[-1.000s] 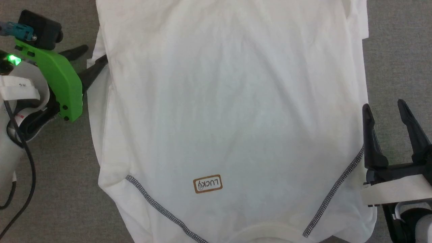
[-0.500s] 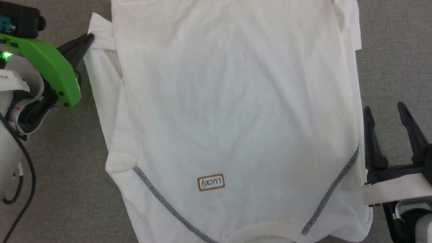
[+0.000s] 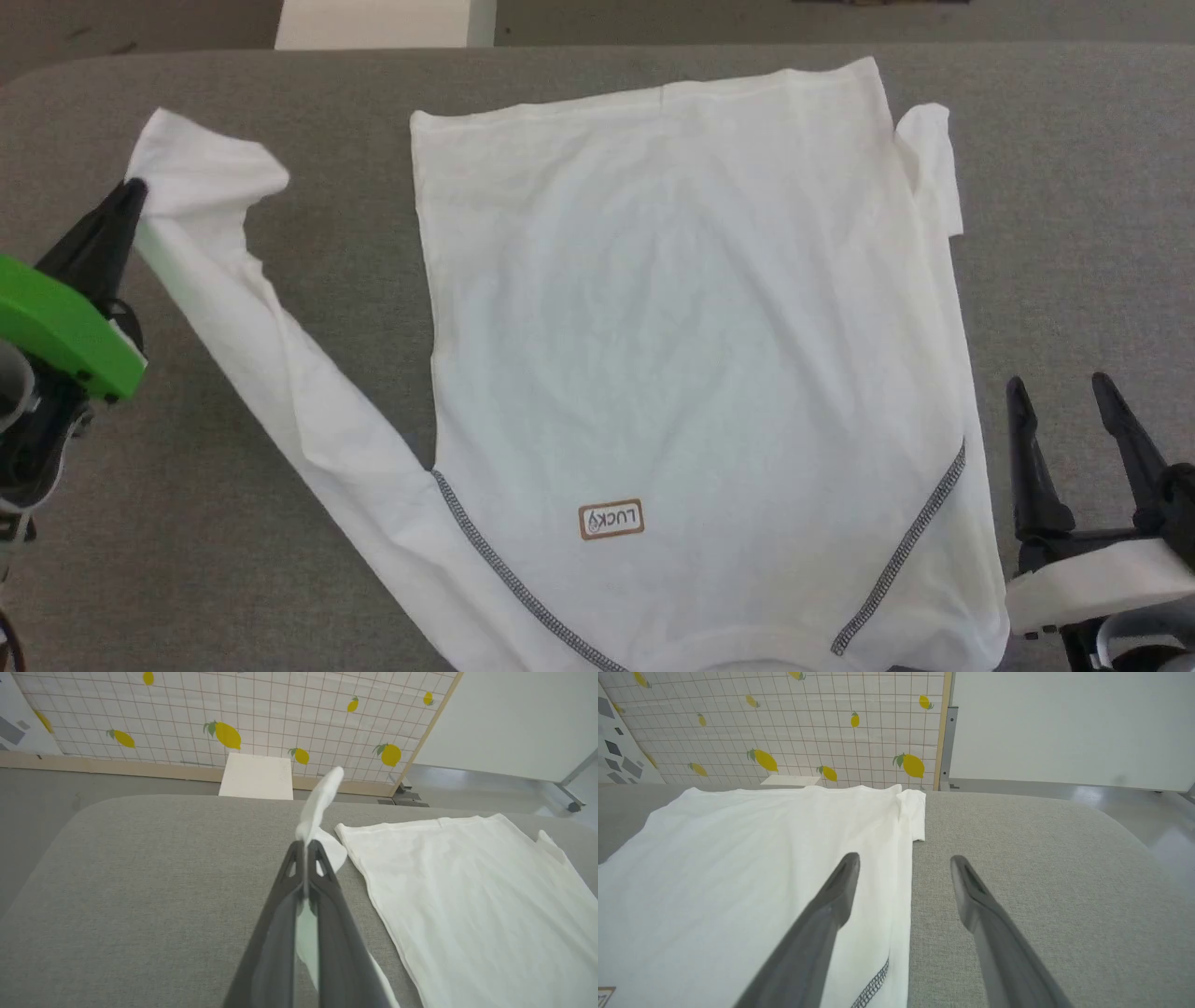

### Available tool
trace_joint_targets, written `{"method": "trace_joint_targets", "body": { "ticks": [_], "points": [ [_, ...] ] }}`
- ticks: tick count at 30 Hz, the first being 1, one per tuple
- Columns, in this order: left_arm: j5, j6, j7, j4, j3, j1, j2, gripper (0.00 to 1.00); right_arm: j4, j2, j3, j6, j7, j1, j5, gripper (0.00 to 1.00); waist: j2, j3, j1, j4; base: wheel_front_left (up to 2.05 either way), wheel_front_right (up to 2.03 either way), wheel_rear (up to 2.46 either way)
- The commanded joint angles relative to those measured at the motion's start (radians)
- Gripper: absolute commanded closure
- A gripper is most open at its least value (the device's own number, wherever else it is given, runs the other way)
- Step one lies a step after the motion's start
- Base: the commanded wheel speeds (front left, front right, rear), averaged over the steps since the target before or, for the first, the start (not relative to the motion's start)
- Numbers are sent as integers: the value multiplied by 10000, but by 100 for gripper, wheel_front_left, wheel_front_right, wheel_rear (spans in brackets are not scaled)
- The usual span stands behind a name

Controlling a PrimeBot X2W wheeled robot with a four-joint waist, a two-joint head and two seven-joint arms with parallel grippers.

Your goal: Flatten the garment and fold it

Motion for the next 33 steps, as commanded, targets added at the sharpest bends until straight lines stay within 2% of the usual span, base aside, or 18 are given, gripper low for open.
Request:
{"method": "trace_joint_targets", "body": {
  "ticks": [1,10,15,21,26,28,33],
  "points": [
    [-240,168,-301,-141,210,492,149,100,9,13,-49,-15,-16,150,77,0,0,-842,0,354,0,0,0],
    [-1618,976,-2481,-1178,2080,3979,630,100,-7,13,-171,-15,19,820,309,0,0,-1680,0,407,0,0,0],
    [-1960,1312,-2900,-1993,3289,6018,619,100,-45,13,-248,-15,49,1092,403,0,0,-1992,0,421,0,0,0],
    [-1673,1518,-2976,-3428,4338,7212,443,100,-189,13,-561,-15,58,1204,496,0,0,-2083,0,499,0,0,0],
    [-1332,1612,-2977,-4977,4401,7073,376,100,-377,13,-1028,-15,86,1059,460,0,0,-2066,0,511,0,0,0],
    [-1123,1711,-2807,-5928,4057,6591,369,100,-506,13,-1315,-15,136,919,463,0,0,-2058,0,438,0,0,0],
    [-609,1872,-2108,-7275,2874,5408,230,100,-602,13,-1772,-15,178,704,495,0,0,-1982,0,283,0,0,0]
  ]
}}
